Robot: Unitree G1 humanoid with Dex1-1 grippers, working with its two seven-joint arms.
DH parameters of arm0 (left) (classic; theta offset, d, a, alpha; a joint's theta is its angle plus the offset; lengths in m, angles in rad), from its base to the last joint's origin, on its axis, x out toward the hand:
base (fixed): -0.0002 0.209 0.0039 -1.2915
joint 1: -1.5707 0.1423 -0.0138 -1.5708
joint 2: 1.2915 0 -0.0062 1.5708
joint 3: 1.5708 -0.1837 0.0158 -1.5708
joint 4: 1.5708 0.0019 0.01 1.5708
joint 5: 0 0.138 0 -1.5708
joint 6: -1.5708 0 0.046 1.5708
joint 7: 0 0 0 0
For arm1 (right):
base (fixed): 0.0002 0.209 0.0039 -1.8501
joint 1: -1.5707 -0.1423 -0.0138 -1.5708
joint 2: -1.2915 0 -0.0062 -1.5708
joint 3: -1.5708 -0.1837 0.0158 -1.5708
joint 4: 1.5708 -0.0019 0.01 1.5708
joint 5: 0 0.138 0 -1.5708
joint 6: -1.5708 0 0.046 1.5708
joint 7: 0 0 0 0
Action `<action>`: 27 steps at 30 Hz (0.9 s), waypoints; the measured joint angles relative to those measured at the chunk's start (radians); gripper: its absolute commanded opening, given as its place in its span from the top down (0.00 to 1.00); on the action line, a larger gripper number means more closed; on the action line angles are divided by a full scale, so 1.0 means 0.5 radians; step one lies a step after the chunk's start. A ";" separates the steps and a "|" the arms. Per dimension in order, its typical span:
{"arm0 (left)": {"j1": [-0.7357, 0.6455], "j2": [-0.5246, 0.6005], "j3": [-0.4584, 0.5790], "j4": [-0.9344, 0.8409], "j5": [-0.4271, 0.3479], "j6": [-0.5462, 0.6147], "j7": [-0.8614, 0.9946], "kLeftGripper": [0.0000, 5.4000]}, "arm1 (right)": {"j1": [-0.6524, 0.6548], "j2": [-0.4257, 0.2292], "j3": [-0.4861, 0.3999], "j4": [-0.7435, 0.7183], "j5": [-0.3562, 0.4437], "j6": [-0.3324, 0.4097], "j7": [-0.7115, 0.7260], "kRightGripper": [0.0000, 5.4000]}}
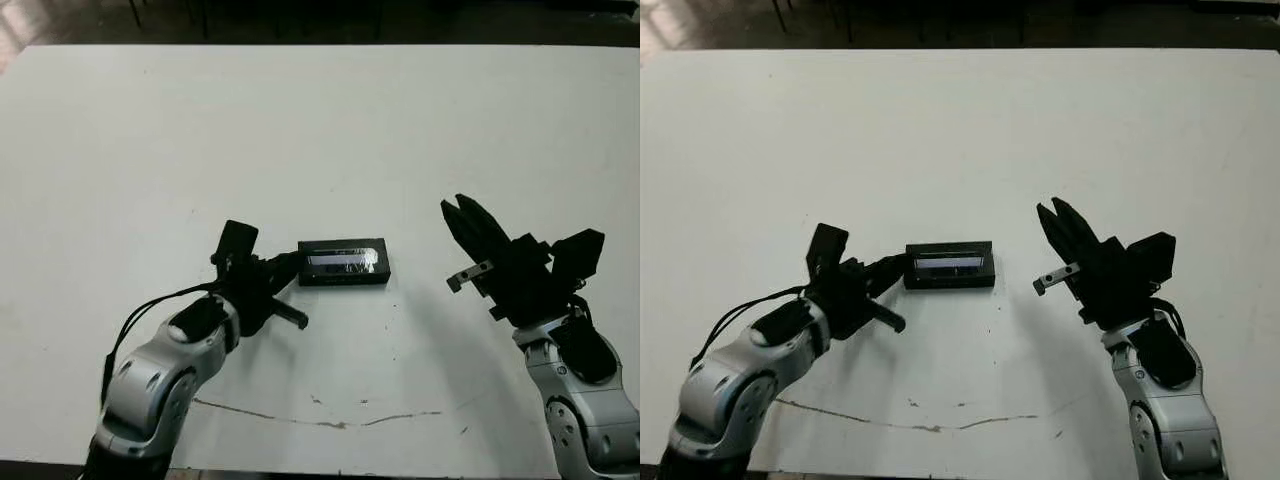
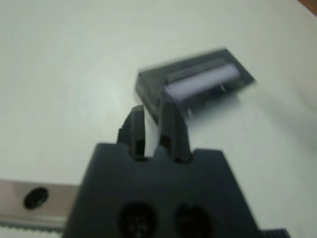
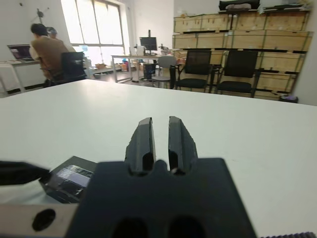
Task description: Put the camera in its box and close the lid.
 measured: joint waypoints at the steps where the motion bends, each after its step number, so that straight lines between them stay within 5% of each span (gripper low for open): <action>1: 0.030 0.010 0.031 -0.046 -0.038 0.039 -0.010 0.99 | 0.001 0.000 -0.001 0.000 0.000 0.000 0.002 1.00; 7: 0.035 0.027 0.398 -0.134 -0.166 0.019 0.009 0.99 | 0.012 0.000 0.000 -0.016 -0.021 -0.001 -0.003 1.00; 11: 0.023 0.001 0.573 -0.077 -0.041 -0.557 0.062 0.99 | 0.009 0.001 -0.006 -0.019 -0.068 -0.005 -0.051 1.00; 18: -0.126 -0.041 0.619 0.398 0.443 -1.775 0.241 0.99 | -0.083 0.084 -0.010 0.037 -0.146 -0.018 -0.231 1.00; 23: -0.247 -0.066 0.597 0.655 0.599 -2.101 0.356 0.99 | -0.196 0.157 -0.018 0.162 -0.191 -0.025 -0.345 1.00; 27: -0.254 -0.141 0.521 0.703 0.640 -2.124 0.407 0.99 | -0.281 0.182 -0.036 0.178 -0.236 0.029 -0.456 1.00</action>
